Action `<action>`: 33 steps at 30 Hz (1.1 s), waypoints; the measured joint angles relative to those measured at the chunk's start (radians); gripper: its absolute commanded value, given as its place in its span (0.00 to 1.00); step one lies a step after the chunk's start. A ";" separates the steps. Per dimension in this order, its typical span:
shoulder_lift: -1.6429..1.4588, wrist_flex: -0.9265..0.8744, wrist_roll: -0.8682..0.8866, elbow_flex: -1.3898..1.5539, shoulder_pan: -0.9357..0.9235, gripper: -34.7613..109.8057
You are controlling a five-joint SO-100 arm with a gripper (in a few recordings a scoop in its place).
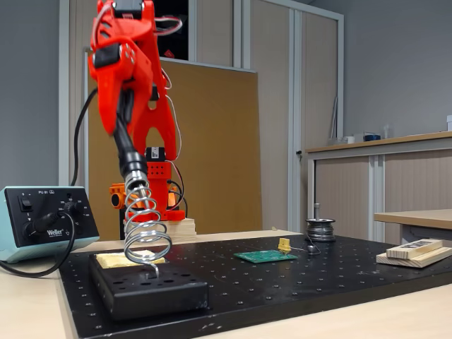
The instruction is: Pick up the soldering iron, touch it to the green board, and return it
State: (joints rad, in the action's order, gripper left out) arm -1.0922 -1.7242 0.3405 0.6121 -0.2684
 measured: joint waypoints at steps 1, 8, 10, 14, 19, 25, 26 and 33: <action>0.008 0.000 0.008 -0.014 0.003 0.24; 0.081 0.000 0.035 -0.081 0.017 0.24; 0.094 0.002 0.035 -0.097 0.017 0.25; 0.094 0.002 0.028 -0.091 0.025 0.27; 0.080 0.032 0.025 -0.048 0.043 0.27; 0.104 0.061 0.002 -0.038 0.081 0.34; 0.110 0.075 -0.009 -0.038 0.103 0.35; 0.115 0.109 -0.084 -0.034 0.192 0.37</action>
State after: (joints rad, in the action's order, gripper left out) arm -0.9771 -1.6153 0.2562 0.5783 -0.0767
